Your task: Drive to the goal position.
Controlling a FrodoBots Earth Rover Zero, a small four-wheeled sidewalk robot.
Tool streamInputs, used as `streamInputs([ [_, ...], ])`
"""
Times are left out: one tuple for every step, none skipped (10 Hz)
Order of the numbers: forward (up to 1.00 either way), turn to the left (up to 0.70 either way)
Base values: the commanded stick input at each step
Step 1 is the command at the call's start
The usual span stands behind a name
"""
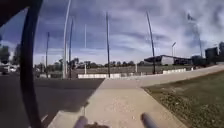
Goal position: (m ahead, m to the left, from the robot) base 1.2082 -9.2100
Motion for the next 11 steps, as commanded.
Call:
streamInputs([
  [0.5,0.0],
  [0.5,0.0],
  [0.5,0.0],
  [0.46,0.0],
  [0.37,0.0],
  [0.28,0.0],
  [0.24,0.0],
  [0.43,0.0],
  [0.5,0.0],
  [0.5,0.0],
  [0.06,0.0],
])
